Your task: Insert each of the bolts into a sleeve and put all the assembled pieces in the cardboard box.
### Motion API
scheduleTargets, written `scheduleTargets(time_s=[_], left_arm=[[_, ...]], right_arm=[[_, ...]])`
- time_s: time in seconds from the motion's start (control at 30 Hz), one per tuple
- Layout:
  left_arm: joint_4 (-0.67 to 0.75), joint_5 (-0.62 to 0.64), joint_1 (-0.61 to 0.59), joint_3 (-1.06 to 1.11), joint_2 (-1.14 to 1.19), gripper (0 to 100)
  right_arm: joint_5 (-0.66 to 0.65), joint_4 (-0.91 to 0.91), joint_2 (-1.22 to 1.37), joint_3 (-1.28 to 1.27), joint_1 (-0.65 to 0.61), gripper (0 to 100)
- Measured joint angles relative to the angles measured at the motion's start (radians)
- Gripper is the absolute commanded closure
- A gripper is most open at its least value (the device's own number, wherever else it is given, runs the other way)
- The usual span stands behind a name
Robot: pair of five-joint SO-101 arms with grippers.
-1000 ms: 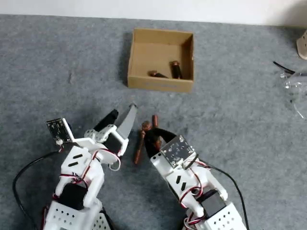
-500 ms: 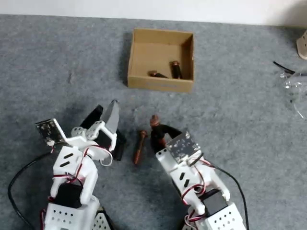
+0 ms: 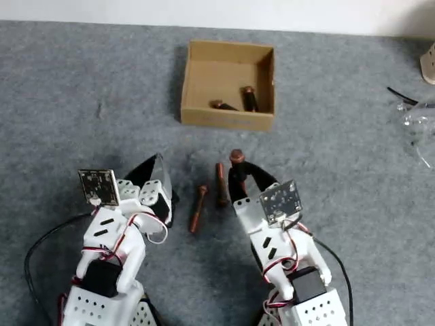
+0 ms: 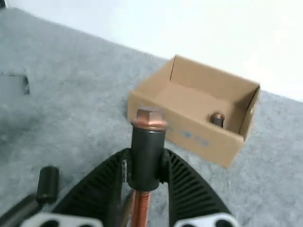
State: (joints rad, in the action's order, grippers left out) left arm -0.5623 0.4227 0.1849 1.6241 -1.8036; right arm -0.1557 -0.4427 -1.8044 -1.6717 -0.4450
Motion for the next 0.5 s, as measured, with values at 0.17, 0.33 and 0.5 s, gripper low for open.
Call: scheduleTargets(time_s=[0.17, 0.33, 0.5], left_arm=[[-0.02, 0.0, -0.044, -0.002, 0.0, 99], [-0.123, -0.023, -0.06, -0.052, 0.0, 99], [-0.221, -0.261, -0.1, -0.064, 0.0, 99]], right_arm=[[0.0, 0.006, 0.0, 0.0, 0.0, 99.4], [0.0, 0.006, 0.0, 0.0, 0.0, 99.4], [0.0, 0.006, 0.0, 0.0, 0.0, 99.4]])
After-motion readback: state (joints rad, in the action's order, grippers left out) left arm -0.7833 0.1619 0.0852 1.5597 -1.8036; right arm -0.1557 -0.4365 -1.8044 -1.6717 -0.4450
